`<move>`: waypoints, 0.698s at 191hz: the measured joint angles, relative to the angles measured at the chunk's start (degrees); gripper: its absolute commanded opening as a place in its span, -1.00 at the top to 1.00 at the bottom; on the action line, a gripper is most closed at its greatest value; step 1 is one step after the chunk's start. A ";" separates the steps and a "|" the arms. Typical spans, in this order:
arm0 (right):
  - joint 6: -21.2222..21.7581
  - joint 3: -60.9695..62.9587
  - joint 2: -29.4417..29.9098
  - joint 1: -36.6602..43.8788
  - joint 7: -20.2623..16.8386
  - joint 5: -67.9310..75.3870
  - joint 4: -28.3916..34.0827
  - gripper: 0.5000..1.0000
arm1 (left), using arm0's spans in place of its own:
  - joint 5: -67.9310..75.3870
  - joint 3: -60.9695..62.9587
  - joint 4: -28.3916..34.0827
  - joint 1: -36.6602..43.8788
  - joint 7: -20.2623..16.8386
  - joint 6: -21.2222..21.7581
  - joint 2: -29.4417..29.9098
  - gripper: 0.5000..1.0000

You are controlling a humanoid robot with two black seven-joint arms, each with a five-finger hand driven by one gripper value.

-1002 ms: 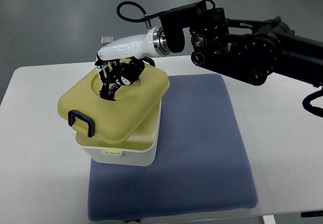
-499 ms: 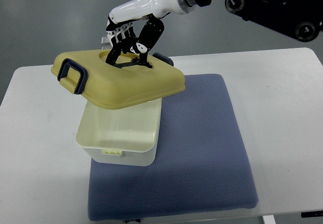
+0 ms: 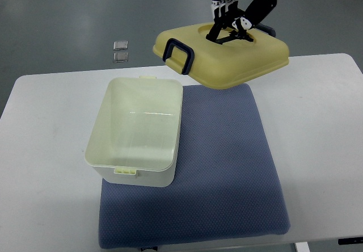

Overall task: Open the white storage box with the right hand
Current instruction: 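Lower the held lid onto the blue cushion beside the box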

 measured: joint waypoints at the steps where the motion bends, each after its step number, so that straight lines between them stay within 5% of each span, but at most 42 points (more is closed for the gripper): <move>1: 0.00 -0.01 -0.14 -0.13 0.00 -0.08 0.00 1.00 | 0.00 0.00 0.00 0.00 0.00 0.00 0.00 -1.00; 57: 0.00 -0.08 -4.12 -10.42 1.01 -11.32 -0.08 1.00 | 0.00 -0.01 -0.01 0.00 0.00 0.00 0.00 -1.00; 133: 0.00 0.33 -0.61 -20.73 1.21 -19.33 -0.07 1.00 | 0.00 -0.13 0.37 0.00 0.00 -0.01 0.00 -1.00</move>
